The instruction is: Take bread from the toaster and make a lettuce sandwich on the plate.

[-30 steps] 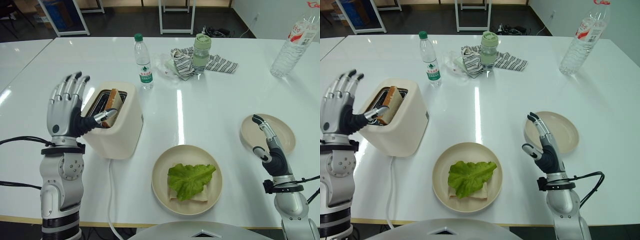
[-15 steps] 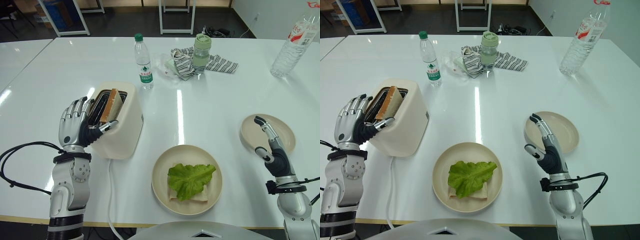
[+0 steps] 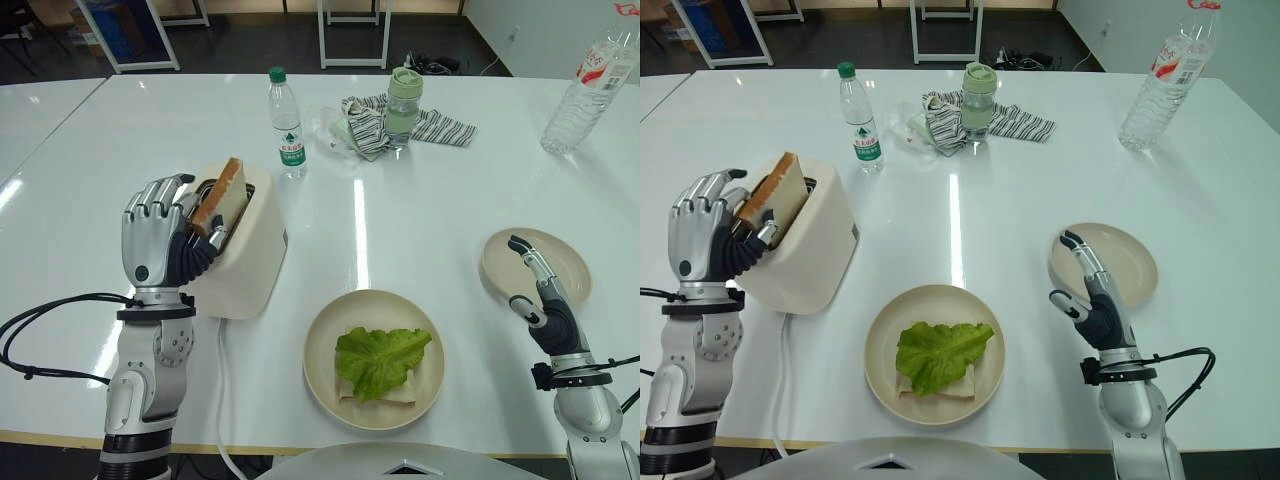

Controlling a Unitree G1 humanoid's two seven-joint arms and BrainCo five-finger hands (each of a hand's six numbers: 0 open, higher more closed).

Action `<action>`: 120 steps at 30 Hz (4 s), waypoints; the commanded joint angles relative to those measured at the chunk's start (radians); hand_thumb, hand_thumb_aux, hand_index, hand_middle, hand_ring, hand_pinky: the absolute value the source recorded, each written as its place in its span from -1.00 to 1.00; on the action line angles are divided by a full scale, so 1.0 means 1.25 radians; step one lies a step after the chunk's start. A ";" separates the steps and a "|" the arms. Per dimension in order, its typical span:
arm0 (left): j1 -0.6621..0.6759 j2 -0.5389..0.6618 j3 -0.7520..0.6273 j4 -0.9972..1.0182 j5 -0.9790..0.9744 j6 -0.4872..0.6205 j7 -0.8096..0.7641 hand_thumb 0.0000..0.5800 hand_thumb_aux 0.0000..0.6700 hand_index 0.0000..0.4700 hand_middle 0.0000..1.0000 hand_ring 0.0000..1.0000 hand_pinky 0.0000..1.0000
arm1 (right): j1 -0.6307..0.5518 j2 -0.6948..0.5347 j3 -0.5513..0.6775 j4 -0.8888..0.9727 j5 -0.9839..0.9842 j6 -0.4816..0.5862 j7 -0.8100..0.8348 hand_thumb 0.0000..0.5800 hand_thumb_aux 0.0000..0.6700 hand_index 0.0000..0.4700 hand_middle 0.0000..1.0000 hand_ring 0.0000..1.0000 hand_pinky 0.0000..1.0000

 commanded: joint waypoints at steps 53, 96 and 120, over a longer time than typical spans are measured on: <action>0.236 -0.230 -0.422 -0.036 -0.773 0.214 -0.429 1.00 1.00 1.00 1.00 1.00 1.00 | -0.013 0.055 0.024 0.036 -0.024 0.016 -0.006 -1.00 -1.00 -1.00 -1.00 -1.00 -1.00; 0.238 -0.222 -0.422 0.070 -0.668 0.194 -0.425 1.00 1.00 1.00 1.00 1.00 1.00 | 0.142 -0.138 0.302 -0.078 -0.709 -0.280 -0.001 -1.00 -1.00 -1.00 -1.00 -1.00 -1.00; 0.155 -0.100 -0.431 -0.002 -0.079 0.065 -0.144 -1.00 -1.00 -1.00 -1.00 -1.00 -1.00 | 0.135 -0.270 0.438 -0.030 -0.790 -0.109 0.095 -1.00 -1.00 -1.00 -1.00 -1.00 -1.00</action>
